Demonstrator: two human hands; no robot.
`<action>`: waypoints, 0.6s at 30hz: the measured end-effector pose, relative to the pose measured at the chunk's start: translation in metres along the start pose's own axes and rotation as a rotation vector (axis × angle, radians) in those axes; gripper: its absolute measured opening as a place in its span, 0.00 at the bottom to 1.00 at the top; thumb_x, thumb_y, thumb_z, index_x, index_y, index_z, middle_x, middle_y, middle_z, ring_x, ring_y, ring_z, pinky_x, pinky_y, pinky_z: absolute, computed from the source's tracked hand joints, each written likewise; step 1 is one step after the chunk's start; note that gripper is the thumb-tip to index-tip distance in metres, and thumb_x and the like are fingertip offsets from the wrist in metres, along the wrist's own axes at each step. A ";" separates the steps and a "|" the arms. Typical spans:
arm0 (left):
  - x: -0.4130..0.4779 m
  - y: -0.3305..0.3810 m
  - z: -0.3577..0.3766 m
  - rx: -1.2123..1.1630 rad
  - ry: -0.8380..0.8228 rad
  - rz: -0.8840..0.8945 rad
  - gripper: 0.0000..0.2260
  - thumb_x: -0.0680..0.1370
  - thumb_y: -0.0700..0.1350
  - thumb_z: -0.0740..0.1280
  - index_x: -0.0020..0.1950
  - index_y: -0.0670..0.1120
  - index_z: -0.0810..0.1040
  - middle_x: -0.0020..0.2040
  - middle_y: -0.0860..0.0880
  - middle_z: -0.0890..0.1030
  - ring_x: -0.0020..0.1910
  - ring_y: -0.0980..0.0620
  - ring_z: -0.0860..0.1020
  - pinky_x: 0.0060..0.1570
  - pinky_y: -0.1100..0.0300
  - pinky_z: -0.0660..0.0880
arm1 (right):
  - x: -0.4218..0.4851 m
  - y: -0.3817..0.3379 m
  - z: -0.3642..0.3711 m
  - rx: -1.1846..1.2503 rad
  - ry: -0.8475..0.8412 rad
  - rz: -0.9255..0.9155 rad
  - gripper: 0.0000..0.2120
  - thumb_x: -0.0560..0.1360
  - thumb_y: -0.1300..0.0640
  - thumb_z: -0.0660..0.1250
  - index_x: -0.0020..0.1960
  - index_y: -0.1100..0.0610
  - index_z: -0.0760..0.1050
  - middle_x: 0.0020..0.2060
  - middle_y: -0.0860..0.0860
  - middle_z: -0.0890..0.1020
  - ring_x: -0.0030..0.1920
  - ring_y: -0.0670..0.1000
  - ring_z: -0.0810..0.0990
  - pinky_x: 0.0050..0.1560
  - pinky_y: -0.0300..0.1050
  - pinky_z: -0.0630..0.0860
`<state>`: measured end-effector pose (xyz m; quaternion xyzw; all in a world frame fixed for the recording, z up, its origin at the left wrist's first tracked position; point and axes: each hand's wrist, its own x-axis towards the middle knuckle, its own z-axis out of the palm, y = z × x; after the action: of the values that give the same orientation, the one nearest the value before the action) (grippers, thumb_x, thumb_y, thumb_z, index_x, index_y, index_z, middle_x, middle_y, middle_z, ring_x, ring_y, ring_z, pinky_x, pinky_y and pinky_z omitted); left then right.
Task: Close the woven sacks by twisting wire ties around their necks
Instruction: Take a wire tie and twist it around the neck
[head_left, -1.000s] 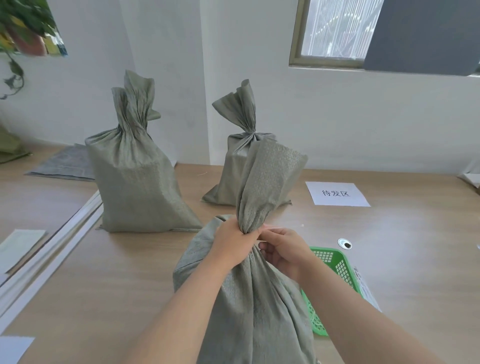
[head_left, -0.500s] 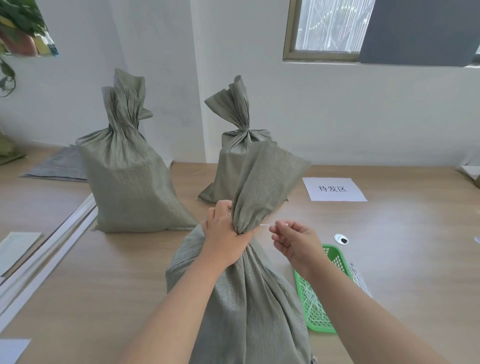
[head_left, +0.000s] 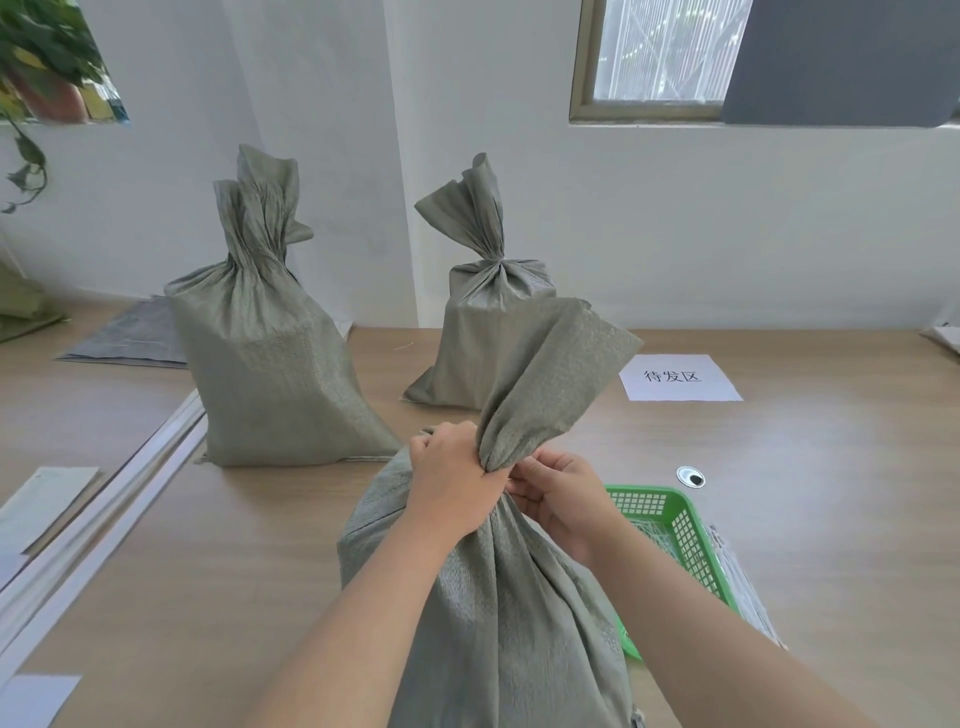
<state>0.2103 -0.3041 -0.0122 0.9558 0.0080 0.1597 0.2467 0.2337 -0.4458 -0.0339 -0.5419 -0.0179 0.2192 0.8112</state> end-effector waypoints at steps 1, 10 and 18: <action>0.000 -0.001 0.000 0.047 0.008 0.019 0.15 0.79 0.57 0.64 0.37 0.49 0.73 0.36 0.54 0.74 0.45 0.48 0.73 0.50 0.51 0.64 | 0.000 0.001 -0.001 -0.012 0.000 0.003 0.09 0.80 0.64 0.63 0.45 0.63 0.81 0.37 0.54 0.84 0.34 0.48 0.80 0.42 0.41 0.78; 0.001 0.007 -0.006 0.139 -0.040 0.042 0.07 0.78 0.54 0.65 0.50 0.52 0.74 0.43 0.51 0.73 0.46 0.45 0.77 0.38 0.54 0.69 | -0.004 0.010 -0.002 -0.192 0.171 -0.081 0.07 0.77 0.66 0.67 0.46 0.69 0.82 0.40 0.59 0.84 0.33 0.49 0.77 0.39 0.42 0.75; 0.024 0.021 -0.022 0.353 -0.329 -0.107 0.19 0.77 0.65 0.67 0.61 0.55 0.79 0.58 0.49 0.82 0.59 0.43 0.80 0.47 0.56 0.71 | -0.015 0.017 0.004 -0.272 0.269 -0.170 0.08 0.77 0.64 0.69 0.42 0.59 0.86 0.31 0.52 0.81 0.27 0.46 0.71 0.29 0.38 0.69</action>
<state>0.2250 -0.3099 0.0238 0.9955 0.0462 -0.0155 0.0818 0.2131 -0.4427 -0.0438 -0.6673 0.0153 0.0714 0.7412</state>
